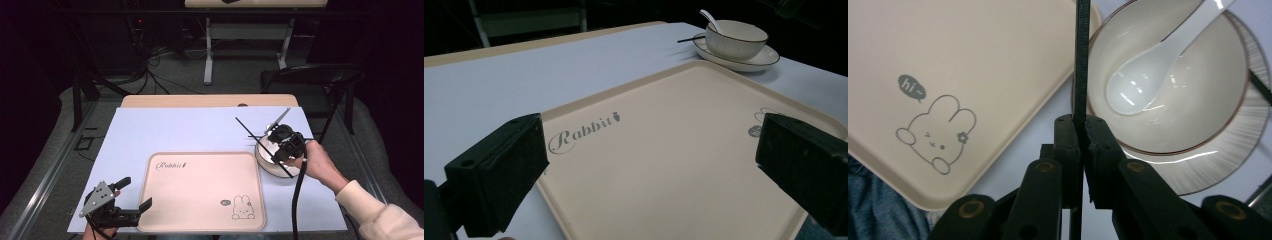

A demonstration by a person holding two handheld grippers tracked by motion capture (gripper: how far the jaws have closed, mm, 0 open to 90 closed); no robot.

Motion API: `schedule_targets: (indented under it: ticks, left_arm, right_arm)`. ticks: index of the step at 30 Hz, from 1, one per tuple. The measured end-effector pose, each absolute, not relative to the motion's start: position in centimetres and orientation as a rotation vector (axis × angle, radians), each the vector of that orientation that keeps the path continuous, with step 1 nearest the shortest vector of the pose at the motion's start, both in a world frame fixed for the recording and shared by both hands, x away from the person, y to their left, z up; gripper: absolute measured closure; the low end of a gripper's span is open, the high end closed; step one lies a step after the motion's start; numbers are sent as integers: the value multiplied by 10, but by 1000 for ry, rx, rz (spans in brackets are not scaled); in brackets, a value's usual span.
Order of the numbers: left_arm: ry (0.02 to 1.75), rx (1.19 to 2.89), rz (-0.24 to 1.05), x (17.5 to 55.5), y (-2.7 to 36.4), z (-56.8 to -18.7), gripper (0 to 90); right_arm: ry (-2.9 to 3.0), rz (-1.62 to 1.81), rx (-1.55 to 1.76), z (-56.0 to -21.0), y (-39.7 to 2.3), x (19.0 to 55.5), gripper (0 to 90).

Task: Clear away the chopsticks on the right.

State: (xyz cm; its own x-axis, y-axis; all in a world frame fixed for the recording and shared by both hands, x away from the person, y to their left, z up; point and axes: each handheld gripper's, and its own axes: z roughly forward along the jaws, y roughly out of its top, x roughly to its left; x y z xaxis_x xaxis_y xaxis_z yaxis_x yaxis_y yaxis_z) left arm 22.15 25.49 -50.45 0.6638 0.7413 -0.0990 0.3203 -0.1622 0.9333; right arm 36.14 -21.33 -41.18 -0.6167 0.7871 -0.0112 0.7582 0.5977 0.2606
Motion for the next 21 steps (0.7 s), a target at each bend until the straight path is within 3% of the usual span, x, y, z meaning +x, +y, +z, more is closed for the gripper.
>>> schedule_targets:
  ticks: [21]
  left_arm:
    - [855,1757,467,221,255,-504,1]
  right_arm:
    - [2837,498,1571,-469,-188,335,850]
